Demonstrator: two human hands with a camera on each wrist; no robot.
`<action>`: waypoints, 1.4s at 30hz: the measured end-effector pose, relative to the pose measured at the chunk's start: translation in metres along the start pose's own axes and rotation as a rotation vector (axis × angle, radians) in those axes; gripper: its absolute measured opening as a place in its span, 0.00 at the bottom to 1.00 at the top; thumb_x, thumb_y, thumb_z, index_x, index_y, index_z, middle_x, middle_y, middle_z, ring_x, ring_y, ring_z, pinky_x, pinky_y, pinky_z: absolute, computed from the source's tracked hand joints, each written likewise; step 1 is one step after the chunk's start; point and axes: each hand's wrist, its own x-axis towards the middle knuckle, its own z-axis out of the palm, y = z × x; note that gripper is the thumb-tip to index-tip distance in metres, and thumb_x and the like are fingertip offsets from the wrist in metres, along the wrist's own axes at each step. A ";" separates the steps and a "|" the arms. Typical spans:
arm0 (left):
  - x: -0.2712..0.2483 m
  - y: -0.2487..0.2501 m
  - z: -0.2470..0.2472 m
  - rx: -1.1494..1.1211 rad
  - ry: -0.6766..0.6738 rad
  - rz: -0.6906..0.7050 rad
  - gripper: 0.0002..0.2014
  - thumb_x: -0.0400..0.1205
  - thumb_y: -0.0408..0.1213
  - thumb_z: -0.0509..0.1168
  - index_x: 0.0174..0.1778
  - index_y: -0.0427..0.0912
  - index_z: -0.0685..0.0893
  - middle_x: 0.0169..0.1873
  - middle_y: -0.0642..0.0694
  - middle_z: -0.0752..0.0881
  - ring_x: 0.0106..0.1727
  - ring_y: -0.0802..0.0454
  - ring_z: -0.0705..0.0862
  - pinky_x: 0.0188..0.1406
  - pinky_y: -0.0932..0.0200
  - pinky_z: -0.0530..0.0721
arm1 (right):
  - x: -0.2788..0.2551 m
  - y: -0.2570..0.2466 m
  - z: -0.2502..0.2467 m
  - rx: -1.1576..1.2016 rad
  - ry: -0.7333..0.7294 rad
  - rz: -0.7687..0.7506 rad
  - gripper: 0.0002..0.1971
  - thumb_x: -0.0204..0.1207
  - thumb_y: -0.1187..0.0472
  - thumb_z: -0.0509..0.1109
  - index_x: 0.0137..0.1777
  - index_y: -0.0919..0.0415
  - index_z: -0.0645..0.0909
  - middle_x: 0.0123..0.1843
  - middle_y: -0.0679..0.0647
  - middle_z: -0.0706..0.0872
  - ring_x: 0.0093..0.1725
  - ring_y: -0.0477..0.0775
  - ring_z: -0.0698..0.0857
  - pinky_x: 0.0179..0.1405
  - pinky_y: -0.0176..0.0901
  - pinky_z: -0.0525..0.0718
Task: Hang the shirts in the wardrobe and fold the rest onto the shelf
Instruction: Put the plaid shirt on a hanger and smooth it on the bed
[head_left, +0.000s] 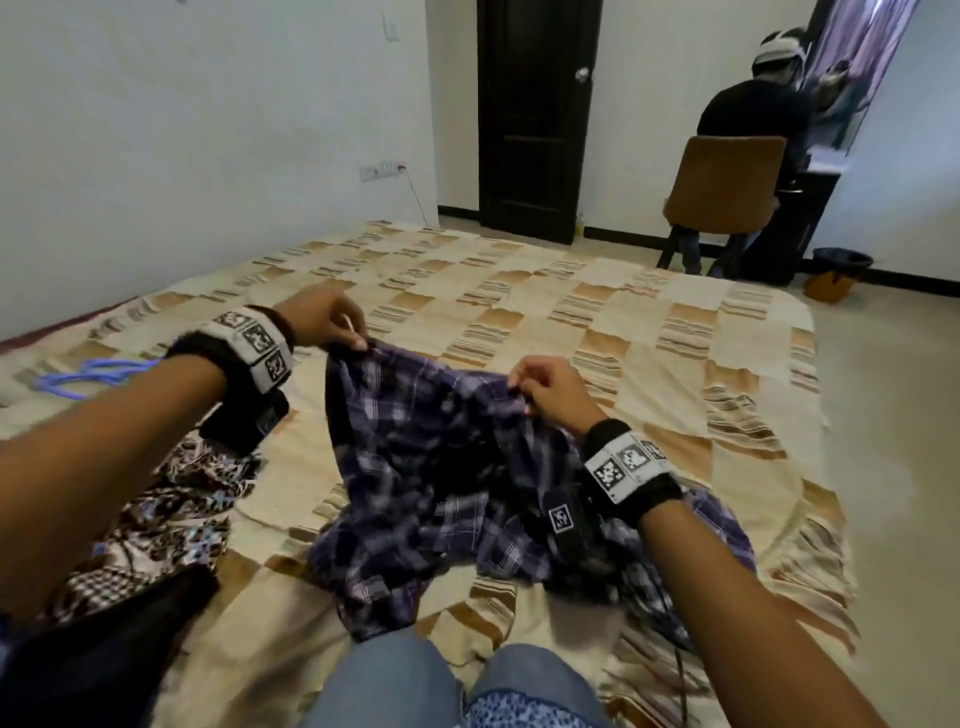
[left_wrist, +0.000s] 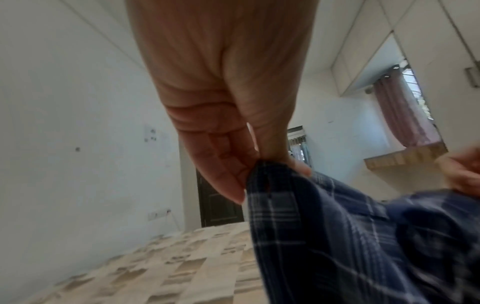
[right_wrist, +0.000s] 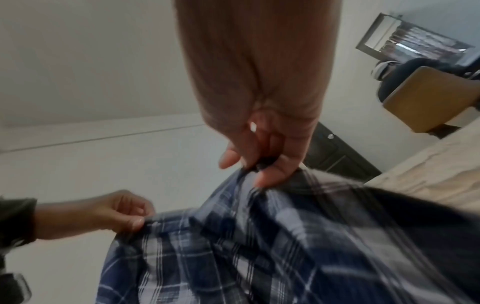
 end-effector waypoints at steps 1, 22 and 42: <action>-0.004 0.009 -0.005 0.023 0.061 0.019 0.05 0.74 0.36 0.74 0.41 0.39 0.87 0.34 0.42 0.86 0.36 0.49 0.83 0.33 0.63 0.79 | 0.003 -0.007 0.002 -0.050 0.127 -0.053 0.16 0.72 0.83 0.58 0.36 0.66 0.83 0.34 0.52 0.84 0.34 0.42 0.80 0.37 0.22 0.73; -0.003 0.037 0.256 -0.500 -0.154 -0.410 0.17 0.78 0.33 0.70 0.22 0.42 0.77 0.28 0.47 0.81 0.41 0.50 0.82 0.43 0.56 0.81 | -0.055 0.109 -0.007 -0.697 0.010 0.162 0.08 0.80 0.57 0.67 0.55 0.60 0.80 0.49 0.53 0.84 0.48 0.55 0.82 0.42 0.43 0.76; -0.034 0.084 0.223 -0.635 0.008 -0.225 0.14 0.76 0.36 0.72 0.25 0.41 0.81 0.23 0.51 0.80 0.26 0.57 0.76 0.37 0.61 0.76 | -0.081 0.062 -0.080 -1.036 -0.314 0.226 0.08 0.82 0.62 0.61 0.57 0.60 0.79 0.50 0.54 0.83 0.49 0.57 0.83 0.46 0.47 0.81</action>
